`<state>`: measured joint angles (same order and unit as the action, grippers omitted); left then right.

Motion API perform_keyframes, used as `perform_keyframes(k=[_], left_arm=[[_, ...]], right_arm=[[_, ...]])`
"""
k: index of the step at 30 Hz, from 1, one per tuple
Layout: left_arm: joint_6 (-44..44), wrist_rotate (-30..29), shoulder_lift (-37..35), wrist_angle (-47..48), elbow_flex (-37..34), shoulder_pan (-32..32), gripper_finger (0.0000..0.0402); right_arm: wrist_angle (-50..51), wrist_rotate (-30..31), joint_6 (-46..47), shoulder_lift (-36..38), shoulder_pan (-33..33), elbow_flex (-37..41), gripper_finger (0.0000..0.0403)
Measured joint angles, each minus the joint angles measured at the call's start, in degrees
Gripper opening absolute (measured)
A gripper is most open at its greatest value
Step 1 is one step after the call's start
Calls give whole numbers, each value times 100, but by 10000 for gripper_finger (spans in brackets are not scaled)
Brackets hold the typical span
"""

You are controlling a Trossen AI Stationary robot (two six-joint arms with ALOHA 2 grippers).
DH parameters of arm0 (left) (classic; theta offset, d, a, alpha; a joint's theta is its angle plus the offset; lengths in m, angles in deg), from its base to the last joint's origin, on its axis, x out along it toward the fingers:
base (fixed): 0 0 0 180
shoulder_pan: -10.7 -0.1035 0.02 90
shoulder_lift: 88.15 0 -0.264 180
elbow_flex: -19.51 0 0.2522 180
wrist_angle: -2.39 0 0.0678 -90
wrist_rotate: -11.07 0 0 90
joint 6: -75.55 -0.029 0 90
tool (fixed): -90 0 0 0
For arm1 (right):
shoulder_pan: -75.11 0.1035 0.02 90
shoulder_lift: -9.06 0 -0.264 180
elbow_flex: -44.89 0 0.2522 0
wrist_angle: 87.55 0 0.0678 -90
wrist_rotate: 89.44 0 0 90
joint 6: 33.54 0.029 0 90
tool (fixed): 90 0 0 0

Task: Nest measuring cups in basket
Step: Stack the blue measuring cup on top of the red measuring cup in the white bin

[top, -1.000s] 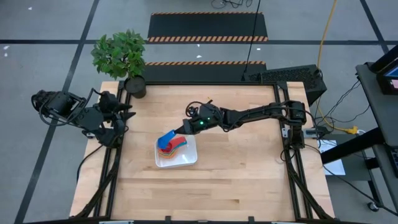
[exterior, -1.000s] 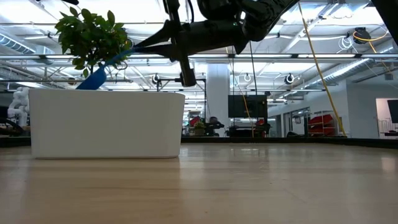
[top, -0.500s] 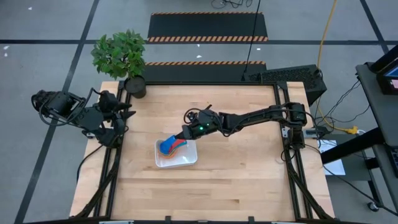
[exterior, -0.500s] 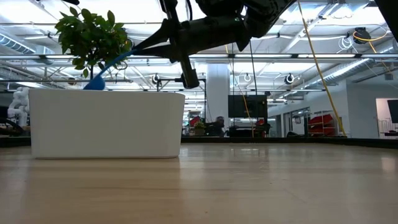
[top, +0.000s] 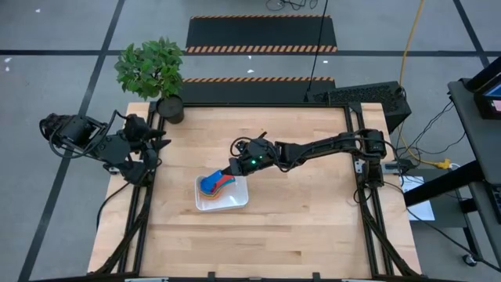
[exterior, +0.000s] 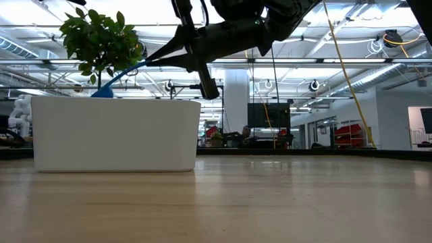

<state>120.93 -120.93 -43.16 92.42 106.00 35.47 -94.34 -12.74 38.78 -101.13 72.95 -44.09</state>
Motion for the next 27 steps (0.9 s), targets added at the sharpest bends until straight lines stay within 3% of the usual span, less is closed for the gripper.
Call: perform_keyframes(k=[14, 27], left_arm=[[-65, 2, 0, 1, -2, 0, 170], [-63, 7, 0, 2, -2, 0, 170]], right_arm=[[533, 273, -84, 0, 2, 2, 70], [683, 273, -314, 0, -52, 2, 165]])
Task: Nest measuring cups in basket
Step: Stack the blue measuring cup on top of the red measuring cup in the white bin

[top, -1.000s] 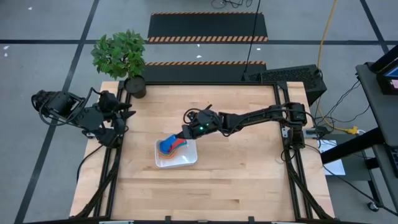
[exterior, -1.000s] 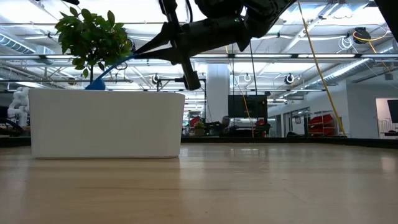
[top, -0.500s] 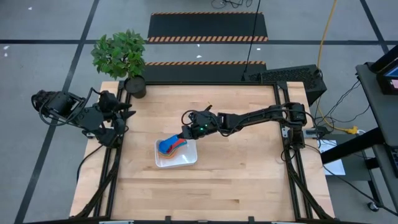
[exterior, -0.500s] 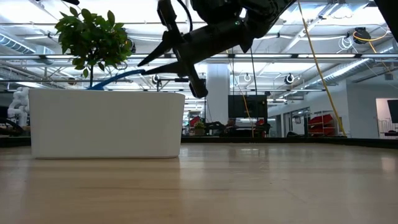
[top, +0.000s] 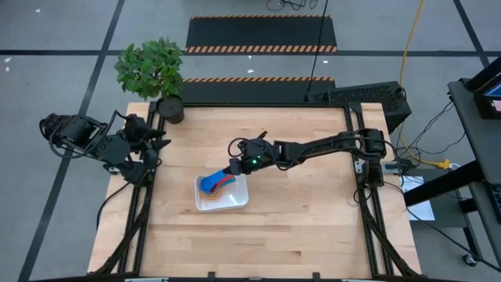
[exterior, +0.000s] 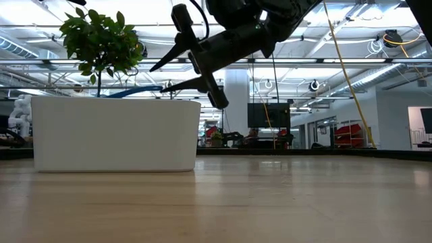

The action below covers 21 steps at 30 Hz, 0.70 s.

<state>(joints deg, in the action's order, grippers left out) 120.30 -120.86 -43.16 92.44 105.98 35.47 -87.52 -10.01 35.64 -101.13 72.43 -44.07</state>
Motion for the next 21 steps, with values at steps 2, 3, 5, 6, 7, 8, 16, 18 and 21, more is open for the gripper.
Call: perform_keyframes(k=[2, 3, 5, 6, 7, 8, 16, 18, 21], left_arm=[[0, 2, 0, 0, 1, 0, 170], [0, 2, 0, -1, 0, 0, 170], [0, 4, 0, 0, 1, 0, 170], [0, 4, 0, 0, 0, 0, 170], [0, 4, 0, -1, 1, 0, 170], [2, 5, 0, -2, 0, 0, 170], [81, 8, 3, -2, 0, 0, 170], [81, 7, 33, -9, 0, 0, 170], [101, 9, 67, -15, 0, 0, 170]], right_arm=[[45, -6, 9, 0, -2, 0, 178], [71, -9, 16, 0, -1, 0, 183], [86, -13, 16, 0, 0, 0, 193], [86, -16, 16, 0, 0, 0, 196], [84, -20, 16, 0, 0, 0, 199], [80, -30, -7, 0, 0, 0, 202], [82, -488, -97, 0, -113, 0, 215], [81, -502, -115, 0, -144, 0, 215], [163, -630, -213, 59, -208, 0, 215]])
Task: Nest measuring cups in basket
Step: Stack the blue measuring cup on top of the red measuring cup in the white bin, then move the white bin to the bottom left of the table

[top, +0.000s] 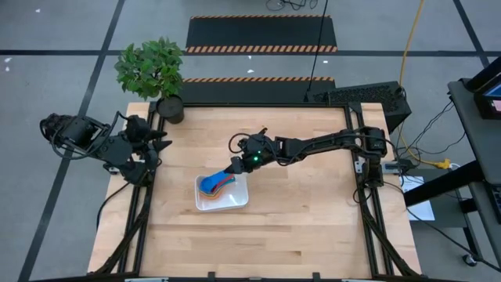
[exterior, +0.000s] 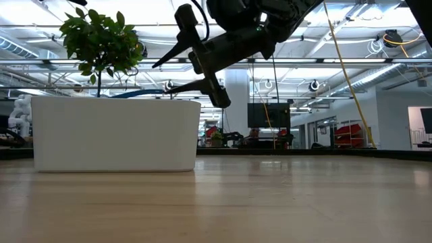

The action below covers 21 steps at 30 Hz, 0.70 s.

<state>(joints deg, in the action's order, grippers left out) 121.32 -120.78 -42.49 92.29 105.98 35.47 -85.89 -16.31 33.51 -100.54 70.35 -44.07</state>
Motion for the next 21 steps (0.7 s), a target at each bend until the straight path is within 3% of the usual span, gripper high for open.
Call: perform_keyframes(k=[12, 21], left_arm=[[150, -6, 515, -15, 0, 0, 170], [811, -86, 1075, -128, 0, -240, 170]], right_arm=[[828, -165, -1179, 474, -396, 2, 215], [1395, -1074, -2432, 819, -982, 0, 215]])
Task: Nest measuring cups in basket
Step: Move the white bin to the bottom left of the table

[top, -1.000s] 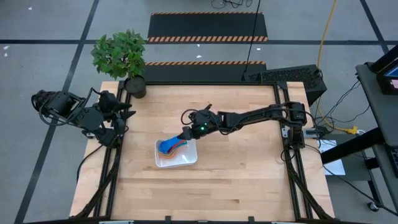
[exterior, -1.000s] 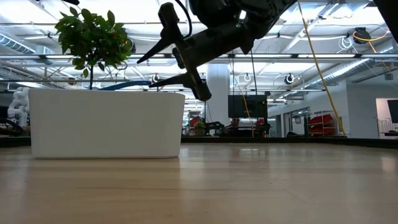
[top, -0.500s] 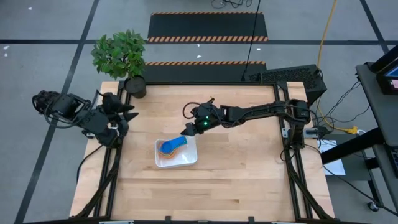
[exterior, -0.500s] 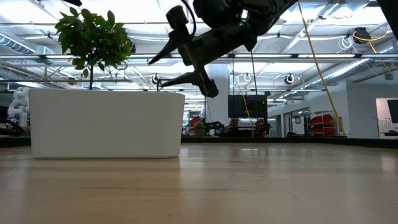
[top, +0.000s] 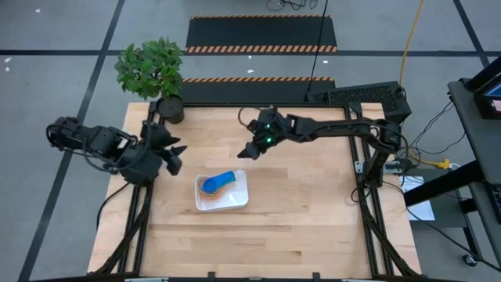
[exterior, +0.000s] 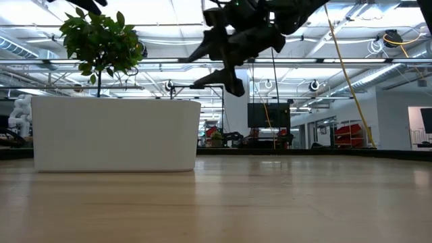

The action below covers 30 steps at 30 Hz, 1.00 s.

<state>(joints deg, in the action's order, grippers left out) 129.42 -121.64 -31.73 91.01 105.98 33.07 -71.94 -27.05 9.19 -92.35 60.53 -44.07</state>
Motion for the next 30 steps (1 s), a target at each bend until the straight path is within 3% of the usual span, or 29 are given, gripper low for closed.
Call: perform_keyframes(k=[5, 11, 16, 18, 22, 27, 30], left_arm=[[-98, 329, 352, -769, 0, -451, 170], [-93, 1122, 1075, -1504, 0, -918, 170], [2545, 2541, 1813, 534, -9, -990, 170], [3298, 3272, 2028, 835, -7, -987, 170], [4025, 4288, 2219, 472, -7, -899, 170], [5019, 4488, 2344, 177, -86, -716, 170], [5175, 4740, 2340, -105, -255, -684, 170]], right_arm=[[734, -421, -864, 286, -434, 0, 215], [1854, -381, -2487, 703, -863, -2, 215], [3452, -389, -3170, 1026, -1058, 2, 215], [4124, -342, -3395, 1256, -1065, 2, 215], [4457, 147, -3731, 1834, -1057, 334, 215], [3985, 975, -3439, 2866, -1206, 1195, 215], [3703, 1147, -3079, 3561, -1367, 1835, 215]])
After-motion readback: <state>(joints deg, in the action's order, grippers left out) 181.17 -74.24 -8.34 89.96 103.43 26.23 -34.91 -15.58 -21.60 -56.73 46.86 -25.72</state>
